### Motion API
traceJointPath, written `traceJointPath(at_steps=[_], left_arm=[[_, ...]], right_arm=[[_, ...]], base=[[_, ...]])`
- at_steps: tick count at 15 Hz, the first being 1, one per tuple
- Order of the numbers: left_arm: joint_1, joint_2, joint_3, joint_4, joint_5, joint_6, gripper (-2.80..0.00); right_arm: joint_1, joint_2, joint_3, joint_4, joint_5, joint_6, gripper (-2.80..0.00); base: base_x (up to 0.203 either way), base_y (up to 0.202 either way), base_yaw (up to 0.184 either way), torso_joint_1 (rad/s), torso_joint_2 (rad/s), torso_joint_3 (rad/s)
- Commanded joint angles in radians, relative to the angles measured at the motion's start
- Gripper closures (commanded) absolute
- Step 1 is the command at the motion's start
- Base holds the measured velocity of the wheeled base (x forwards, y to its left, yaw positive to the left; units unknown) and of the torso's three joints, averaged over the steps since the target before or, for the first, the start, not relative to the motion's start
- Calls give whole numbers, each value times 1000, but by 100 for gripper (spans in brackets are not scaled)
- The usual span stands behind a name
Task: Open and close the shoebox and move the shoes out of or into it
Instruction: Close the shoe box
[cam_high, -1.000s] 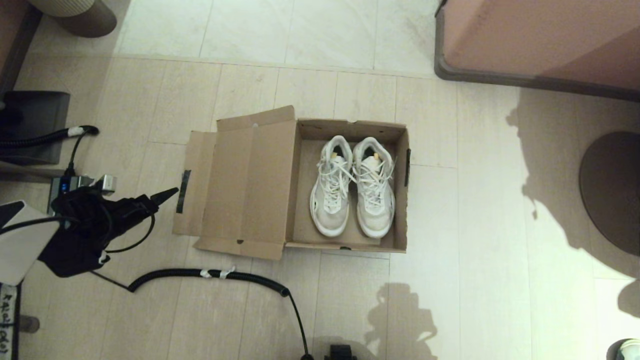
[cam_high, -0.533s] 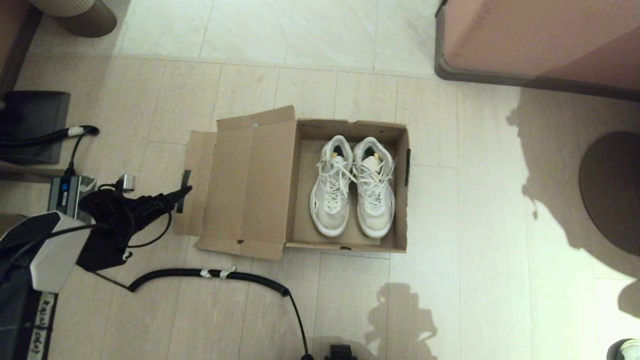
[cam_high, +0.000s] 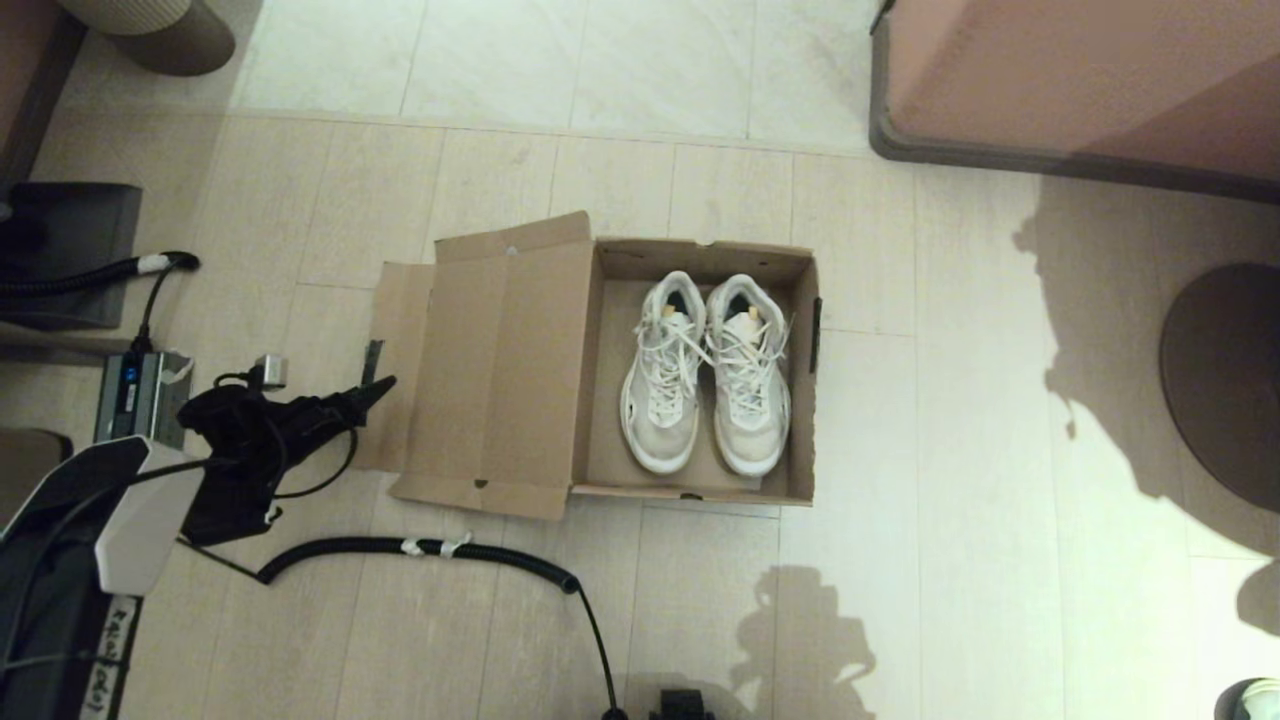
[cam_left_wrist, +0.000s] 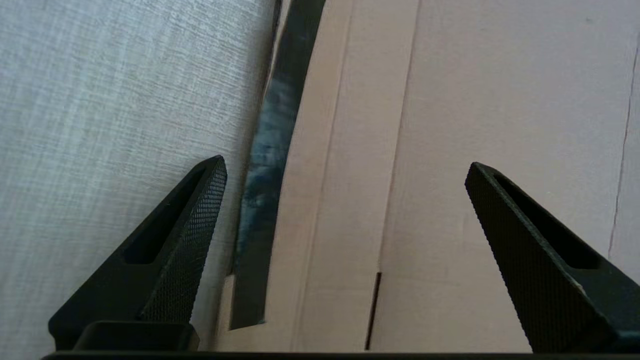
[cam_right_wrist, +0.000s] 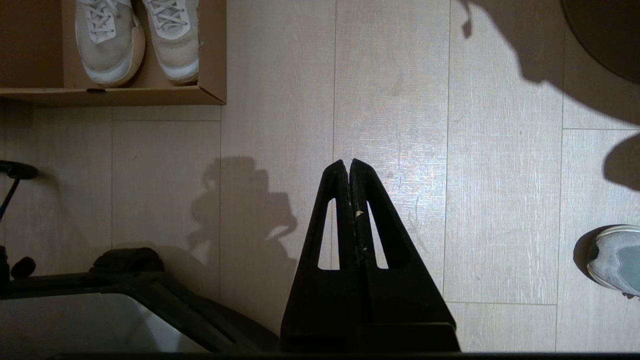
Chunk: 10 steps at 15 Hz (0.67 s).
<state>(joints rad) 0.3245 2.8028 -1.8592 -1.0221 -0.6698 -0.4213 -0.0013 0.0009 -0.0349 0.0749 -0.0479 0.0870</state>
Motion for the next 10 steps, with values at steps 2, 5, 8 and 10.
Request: traceJointPath(at_steps=[2,5,8,10], left_arm=[[-9,-22,36,-3,-4,-29,-280],[-12,-80,97,-4,-5,-91,-280],[-12,-92,118,-4,-5,-106,-280],[-12,-92,124,-4,-5,-106,-280]], right_arm=[[1,11,0,0,-1,0,0],[0,21,0,1,-1,0,0],[0,21,0,2,-1,0,0],[0,19,0,0,-1,0,0]], base=[[0,0,0,0,0,0],[0,0,0,0,0,0],[0,0,0,0,0,0],[0,0,0,0,0,0]])
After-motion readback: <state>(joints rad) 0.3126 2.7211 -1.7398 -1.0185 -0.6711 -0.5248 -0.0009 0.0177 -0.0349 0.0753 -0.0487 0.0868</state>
